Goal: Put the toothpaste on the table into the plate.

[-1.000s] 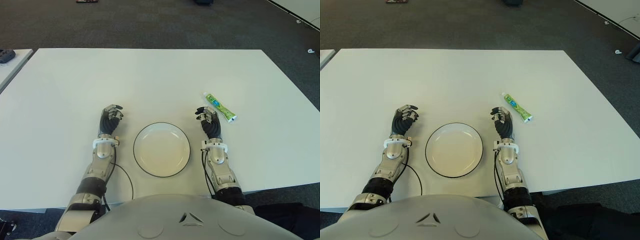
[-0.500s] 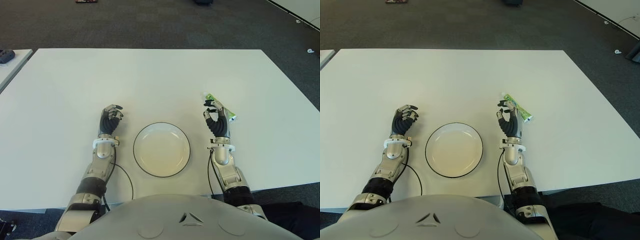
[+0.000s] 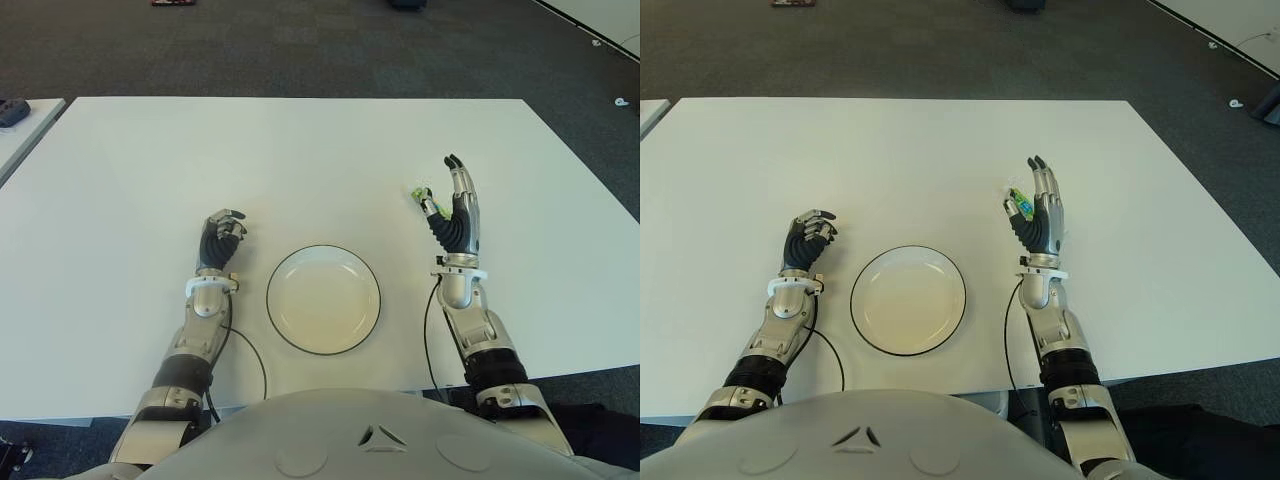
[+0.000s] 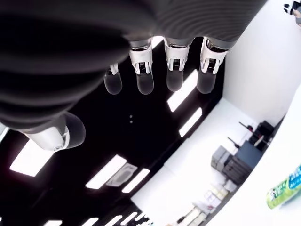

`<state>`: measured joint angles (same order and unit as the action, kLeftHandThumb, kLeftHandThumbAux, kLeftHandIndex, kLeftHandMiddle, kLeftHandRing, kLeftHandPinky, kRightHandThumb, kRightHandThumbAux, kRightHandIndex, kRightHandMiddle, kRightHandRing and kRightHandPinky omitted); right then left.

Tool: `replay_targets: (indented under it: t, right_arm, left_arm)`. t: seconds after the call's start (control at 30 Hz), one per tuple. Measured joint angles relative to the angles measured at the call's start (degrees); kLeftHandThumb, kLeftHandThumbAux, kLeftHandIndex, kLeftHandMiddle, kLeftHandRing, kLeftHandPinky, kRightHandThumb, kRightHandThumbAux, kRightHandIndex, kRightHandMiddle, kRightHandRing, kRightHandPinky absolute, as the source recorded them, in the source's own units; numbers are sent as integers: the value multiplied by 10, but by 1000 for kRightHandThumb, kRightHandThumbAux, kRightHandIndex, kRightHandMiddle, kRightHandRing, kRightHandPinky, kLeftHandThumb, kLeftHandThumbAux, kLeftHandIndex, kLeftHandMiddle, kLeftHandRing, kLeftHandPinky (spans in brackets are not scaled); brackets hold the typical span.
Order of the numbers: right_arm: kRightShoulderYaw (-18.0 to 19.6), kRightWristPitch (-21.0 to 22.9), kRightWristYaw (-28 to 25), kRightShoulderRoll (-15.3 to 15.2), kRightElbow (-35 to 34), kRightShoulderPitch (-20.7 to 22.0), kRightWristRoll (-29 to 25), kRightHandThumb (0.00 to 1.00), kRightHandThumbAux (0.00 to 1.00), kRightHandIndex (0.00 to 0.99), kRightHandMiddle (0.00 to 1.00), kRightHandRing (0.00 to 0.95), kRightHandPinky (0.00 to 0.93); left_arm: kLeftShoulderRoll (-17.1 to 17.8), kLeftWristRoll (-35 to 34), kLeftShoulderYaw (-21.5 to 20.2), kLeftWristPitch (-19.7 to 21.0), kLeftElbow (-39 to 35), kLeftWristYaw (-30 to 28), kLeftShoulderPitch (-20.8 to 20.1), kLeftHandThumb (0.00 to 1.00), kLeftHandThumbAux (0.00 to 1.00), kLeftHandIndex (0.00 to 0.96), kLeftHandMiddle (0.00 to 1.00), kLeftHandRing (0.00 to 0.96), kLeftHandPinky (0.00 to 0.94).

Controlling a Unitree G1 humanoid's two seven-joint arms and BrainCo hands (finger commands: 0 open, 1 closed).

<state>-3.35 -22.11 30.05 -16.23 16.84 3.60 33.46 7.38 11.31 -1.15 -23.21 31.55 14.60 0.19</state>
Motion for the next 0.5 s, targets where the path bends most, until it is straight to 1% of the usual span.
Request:
replay_targets:
  t: [0.17,0.27,0.4,0.5]
  right_arm:
    - [-1,38,-39,-19,-6,11,1,612,248,0,0,0,0]
    - [-2,67,-67,-31,-9,17,2,614,225,0,0,0,0]
    - [-3,94,-93,-39,-14,24,2,610,202,0,0,0,0]
    - [-7,113,-122,-46,-9,37,0,595,183,0,0,0,0]
  left_arm:
    - [0,0,0,0,0,0,0,699,721,437,652,648,604]
    - [0,0,0,-5,2,0,0,698,721,437,655,647,593]
    - [1,1,0,-10,4,0,0,698,720,437,661,654,600]
    - [1,1,0,-15,7,0,0,698,720,438,673,663,604]
